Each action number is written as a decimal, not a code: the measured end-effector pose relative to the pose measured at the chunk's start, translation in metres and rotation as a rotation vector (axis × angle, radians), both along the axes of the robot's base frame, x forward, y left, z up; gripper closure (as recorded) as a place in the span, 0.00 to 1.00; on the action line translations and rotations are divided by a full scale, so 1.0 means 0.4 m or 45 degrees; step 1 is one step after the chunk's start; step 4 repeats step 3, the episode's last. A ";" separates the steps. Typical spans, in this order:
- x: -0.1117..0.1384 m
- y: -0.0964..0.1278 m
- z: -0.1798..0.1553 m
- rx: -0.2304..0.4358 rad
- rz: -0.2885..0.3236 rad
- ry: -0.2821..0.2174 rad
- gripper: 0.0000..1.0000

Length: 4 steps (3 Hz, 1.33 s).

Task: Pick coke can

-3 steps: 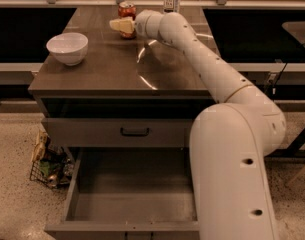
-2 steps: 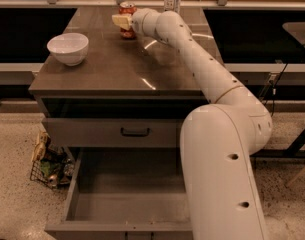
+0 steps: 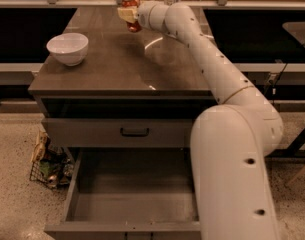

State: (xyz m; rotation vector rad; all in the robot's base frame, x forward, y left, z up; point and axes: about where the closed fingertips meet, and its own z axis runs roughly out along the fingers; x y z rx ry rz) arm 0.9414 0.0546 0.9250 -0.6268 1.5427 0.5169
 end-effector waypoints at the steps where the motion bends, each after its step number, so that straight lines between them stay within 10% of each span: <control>1: -0.129 -0.045 0.072 0.003 0.055 -0.019 1.00; 2: -0.258 -0.071 0.088 0.031 0.123 0.036 1.00; 4: -0.271 -0.076 0.069 0.029 0.128 0.053 1.00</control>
Offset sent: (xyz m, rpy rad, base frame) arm -0.1697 -0.0498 0.0427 0.0531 0.0836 0.1548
